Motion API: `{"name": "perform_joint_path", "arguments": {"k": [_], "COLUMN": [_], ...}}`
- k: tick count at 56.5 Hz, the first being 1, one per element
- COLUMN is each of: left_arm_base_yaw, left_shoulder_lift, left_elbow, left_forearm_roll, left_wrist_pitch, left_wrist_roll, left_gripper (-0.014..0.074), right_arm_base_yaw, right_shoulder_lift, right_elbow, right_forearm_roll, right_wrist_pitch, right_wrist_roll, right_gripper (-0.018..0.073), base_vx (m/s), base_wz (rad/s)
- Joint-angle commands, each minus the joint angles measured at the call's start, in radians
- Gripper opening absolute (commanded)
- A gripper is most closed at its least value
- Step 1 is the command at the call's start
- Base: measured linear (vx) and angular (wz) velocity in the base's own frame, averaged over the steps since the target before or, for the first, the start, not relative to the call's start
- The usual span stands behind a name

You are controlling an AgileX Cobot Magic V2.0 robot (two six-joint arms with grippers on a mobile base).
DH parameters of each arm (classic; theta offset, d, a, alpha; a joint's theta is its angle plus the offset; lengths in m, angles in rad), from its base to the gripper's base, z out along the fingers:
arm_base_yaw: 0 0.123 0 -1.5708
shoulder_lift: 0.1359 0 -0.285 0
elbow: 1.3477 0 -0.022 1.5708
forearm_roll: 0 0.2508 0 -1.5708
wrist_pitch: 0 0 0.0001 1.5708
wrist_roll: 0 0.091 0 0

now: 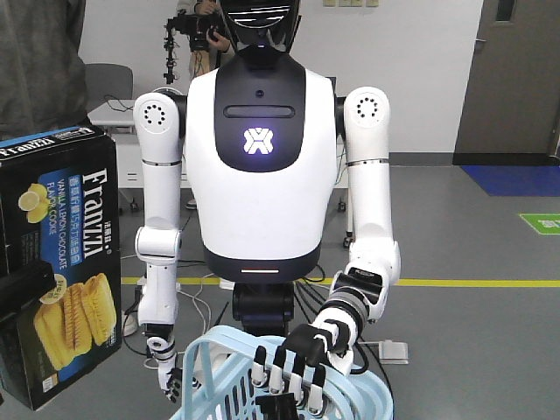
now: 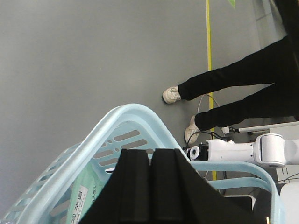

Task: Pick snacks and fruit into basket
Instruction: 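Lower the Franzzi box into the basket with the left gripper and release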

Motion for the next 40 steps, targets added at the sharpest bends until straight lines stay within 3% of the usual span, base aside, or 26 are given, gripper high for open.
{"name": "perform_joint_path", "arguments": {"k": [1,20,26,32,40], "left_arm_base_yaw": [-0.003,-0.003,-0.003,-0.003,-0.003], "left_shoulder_lift": [-0.008,-0.006,-0.006,-0.006,-0.003], "left_elbow": [-0.034,-0.034,-0.034,-0.024,0.021], "left_forearm_roll": [-0.028,0.024,0.025,0.025,0.050], "left_wrist_pitch": [-0.023,-0.133,-0.134,-0.143,-0.207], "left_wrist_roll": [-0.008,-0.010,-0.038,-0.062,-0.062], "left_gripper": [0.0002,0.0002,0.0002,0.0002,0.0002], "right_arm_base_yaw": [-0.003,-0.020,-0.125,-0.286,-0.472], "right_shoulder_lift": [-0.063,-0.273,-0.307,-0.333,-0.375], "right_elbow": [-0.036,-0.036,-0.036,-0.036,-0.036], "right_forearm_roll": [0.016,0.031,0.059,0.066,0.078], "right_wrist_pitch": [-0.069,-0.127,-0.144,-0.130,-0.079], "right_wrist_roll": [0.024,0.195,0.294,0.363,0.390], "right_gripper": [-0.0015,-0.0012,-0.0012,-0.0012,-0.0012], "base_vx": [0.00,0.00,0.00,0.00,0.00], "base_wz": [0.00,0.00,0.00,0.00,0.00]}}
